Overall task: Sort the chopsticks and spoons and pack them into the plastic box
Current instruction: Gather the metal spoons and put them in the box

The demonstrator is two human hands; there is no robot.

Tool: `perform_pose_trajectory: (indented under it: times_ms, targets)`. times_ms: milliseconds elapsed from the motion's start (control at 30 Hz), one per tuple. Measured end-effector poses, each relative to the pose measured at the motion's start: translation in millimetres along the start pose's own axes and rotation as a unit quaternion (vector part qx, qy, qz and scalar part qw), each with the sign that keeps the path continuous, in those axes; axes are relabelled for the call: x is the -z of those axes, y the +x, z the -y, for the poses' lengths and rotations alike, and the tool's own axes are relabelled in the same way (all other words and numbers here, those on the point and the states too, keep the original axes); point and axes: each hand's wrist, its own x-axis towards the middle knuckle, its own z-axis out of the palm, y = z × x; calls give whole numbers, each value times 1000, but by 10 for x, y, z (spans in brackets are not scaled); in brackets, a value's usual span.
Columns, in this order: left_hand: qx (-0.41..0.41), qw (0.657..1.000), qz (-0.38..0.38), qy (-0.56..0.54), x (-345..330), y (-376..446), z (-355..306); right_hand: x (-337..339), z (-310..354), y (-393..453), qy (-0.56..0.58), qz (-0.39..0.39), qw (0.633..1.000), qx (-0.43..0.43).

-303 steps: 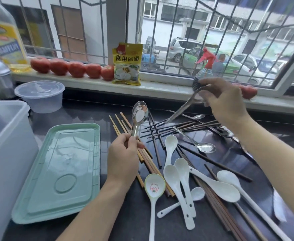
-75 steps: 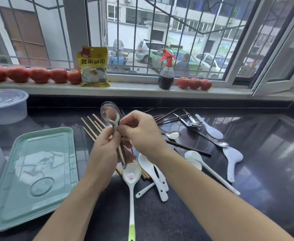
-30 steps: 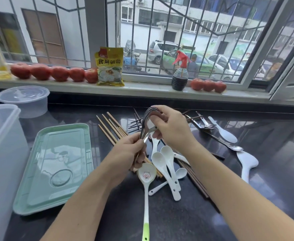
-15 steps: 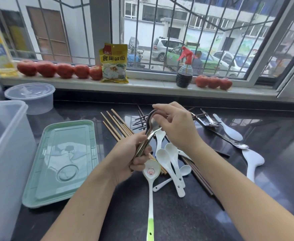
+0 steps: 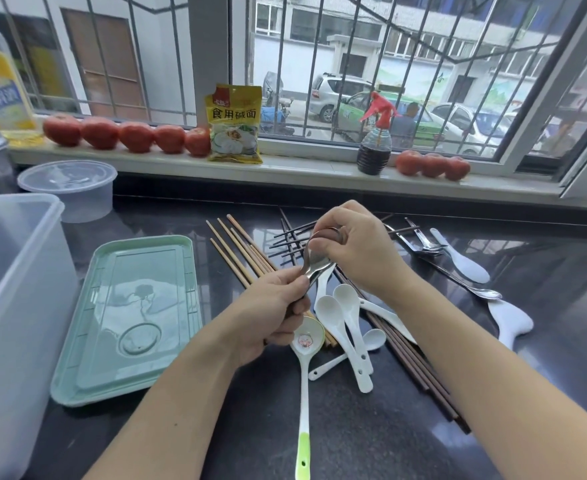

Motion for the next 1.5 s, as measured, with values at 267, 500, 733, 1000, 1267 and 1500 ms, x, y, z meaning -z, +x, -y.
perform_pose_trajectory:
  times_ms: [267, 500, 733, 1000, 1267, 1500]
  targets:
    - [18, 996, -49, -67, -35, 1, -18, -76, 46, -97, -55, -131, 989, -38]
    - [-37, 984, -176, 13, 24, 70, 9, 274, 138, -18, -6, -250, 968, -15]
    - [-169, 957, -154, 181, -35, 68, 48, 417, 106, 171, -18, -169, 980, -103]
    - [-131, 881, -230, 391, -44, 24, 76, 187, 135, -28, -31, -77, 994, -70]
    - [-162, 852, -270, 417, -26, 57, 103, 71, 125, -74, 79, -43, 988, -124]
    - [-174, 853, -274, 409, -46, 75, 97, -46, 163, -144, 79, 17, 989, -120]
